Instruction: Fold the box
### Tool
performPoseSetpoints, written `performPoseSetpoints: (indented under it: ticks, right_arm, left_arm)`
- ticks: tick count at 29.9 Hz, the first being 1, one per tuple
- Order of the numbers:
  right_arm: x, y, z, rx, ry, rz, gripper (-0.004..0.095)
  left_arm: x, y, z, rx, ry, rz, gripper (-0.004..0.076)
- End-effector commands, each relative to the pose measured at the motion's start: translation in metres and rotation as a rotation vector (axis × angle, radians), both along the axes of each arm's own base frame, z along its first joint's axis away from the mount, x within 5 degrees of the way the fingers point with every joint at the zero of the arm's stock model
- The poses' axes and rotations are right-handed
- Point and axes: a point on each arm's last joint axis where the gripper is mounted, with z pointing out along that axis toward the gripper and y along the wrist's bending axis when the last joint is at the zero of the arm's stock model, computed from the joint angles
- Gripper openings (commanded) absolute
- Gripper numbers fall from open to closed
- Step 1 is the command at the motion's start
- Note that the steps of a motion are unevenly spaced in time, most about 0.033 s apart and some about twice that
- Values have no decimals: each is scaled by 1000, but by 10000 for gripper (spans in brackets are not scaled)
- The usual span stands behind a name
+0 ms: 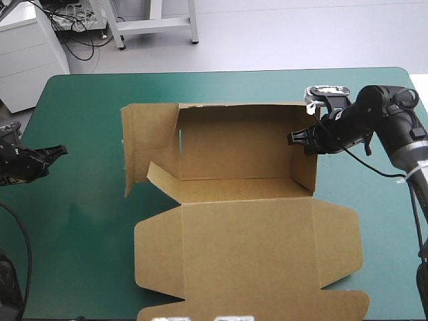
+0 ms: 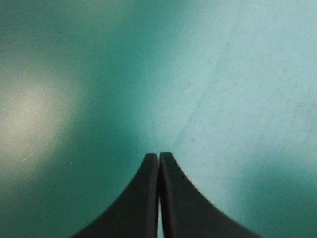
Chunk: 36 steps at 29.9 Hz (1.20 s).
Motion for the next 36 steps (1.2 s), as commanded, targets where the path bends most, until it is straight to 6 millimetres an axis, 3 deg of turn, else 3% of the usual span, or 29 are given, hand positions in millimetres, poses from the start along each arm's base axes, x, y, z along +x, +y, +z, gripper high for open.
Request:
performPoseSetpoints:
  ticks: [1,15,27,36]
  right_arm:
    - [-11,-1,22,43,-39,-11,-16]
    - [4,2,2,27,29,-23,-15]
    - [47,7,-53,-62,149,44,-16]
    - [86,10,-57,-97,106,42,-16]
  left_arm:
    - [-1,-2,22,-5,-103,28,-17]
    - [-1,-3,22,-21,-101,30,-17]
    - [-2,0,21,18,-90,20,-17]
    - [-2,1,21,36,-85,9,-17]
